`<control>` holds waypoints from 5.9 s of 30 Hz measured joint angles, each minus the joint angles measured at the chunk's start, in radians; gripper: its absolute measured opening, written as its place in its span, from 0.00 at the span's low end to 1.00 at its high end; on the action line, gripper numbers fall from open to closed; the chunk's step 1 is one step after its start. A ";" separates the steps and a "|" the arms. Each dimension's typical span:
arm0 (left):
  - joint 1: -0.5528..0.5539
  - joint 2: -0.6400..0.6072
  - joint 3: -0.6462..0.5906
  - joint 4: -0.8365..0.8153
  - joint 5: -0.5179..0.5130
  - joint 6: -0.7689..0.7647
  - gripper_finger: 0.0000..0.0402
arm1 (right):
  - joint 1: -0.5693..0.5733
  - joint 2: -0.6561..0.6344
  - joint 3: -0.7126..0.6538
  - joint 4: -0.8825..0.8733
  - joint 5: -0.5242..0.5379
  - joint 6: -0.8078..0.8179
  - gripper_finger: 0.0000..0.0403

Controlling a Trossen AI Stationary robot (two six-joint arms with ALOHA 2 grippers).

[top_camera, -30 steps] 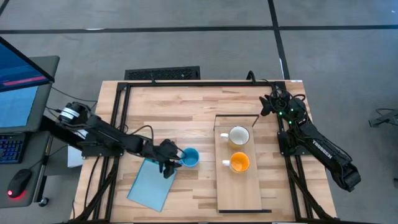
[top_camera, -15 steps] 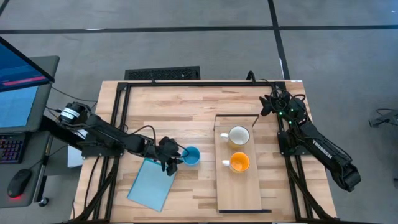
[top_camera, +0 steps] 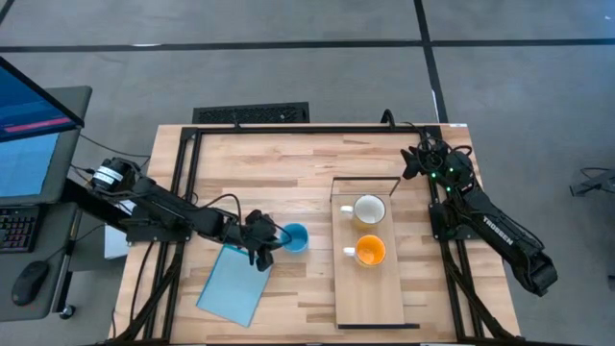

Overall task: Stack small to large cups/mugs on shelf
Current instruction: Put the blue cup on the shelf

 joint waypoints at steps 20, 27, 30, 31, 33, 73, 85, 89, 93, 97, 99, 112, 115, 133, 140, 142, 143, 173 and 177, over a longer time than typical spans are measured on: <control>0.003 0.003 -0.002 0.061 0.008 0.034 0.09 | 0.000 0.000 0.000 0.000 0.000 0.000 0.56; 0.003 0.002 -0.001 0.114 0.009 0.027 0.09 | 0.000 0.000 0.000 0.000 0.000 0.000 0.56; 0.003 0.002 0.028 0.104 0.008 0.047 0.09 | 0.000 0.000 0.000 0.000 0.000 0.000 0.56; 0.003 0.002 0.045 0.103 0.009 0.067 0.09 | 0.000 0.000 0.000 0.000 0.000 0.000 0.56; 0.003 0.002 0.089 0.086 0.009 0.117 0.09 | 0.000 0.000 0.000 0.000 0.000 0.000 0.56; -0.048 0.077 0.628 -0.226 0.027 0.356 0.09 | 0.000 0.000 0.000 0.000 0.000 -0.001 0.56; -0.033 0.389 0.994 -0.419 0.207 0.517 0.09 | 0.000 0.086 0.000 -0.002 0.001 -0.005 0.56; -0.017 0.451 1.100 -0.467 0.285 0.567 0.09 | 0.007 0.136 0.000 -0.001 0.001 -0.026 0.56; -0.004 0.503 1.154 -0.485 0.388 0.594 0.09 | 0.007 0.158 0.000 -0.001 0.001 -0.042 0.56; 0.011 0.539 1.172 -0.495 0.495 0.586 0.09 | 0.007 0.155 0.000 0.001 -0.002 -0.033 0.56; 0.018 0.542 1.171 -0.494 0.525 0.586 0.09 | 0.007 0.156 0.000 0.008 -0.003 -0.027 0.56; 0.043 0.589 1.166 -0.432 0.413 0.575 0.09 | 0.007 0.156 0.000 0.012 -0.003 0.009 0.56; 0.031 0.630 1.173 -0.376 0.387 0.529 0.09 | 0.007 0.156 0.000 0.011 -0.003 0.009 0.56; -0.054 0.737 1.171 -0.310 0.252 0.306 0.09 | 0.007 0.157 0.000 0.001 -0.015 0.009 0.56; -0.050 0.736 1.173 -0.303 0.246 0.307 0.09 | 0.007 0.157 0.000 0.004 -0.029 0.008 0.56; -0.050 0.736 1.173 -0.312 0.235 0.315 0.09 | 0.007 0.157 0.000 0.004 -0.029 0.008 0.56; -0.049 0.736 1.173 -0.324 0.235 0.317 0.09 | 0.007 0.156 0.000 0.004 -0.029 0.006 0.56; -0.048 0.756 1.173 -0.291 0.246 0.324 0.09 | 0.007 0.157 0.000 0.004 -0.029 0.000 0.56; -0.048 0.772 1.173 -0.264 0.266 0.306 0.09 | 0.007 0.157 0.000 0.004 -0.029 0.000 0.56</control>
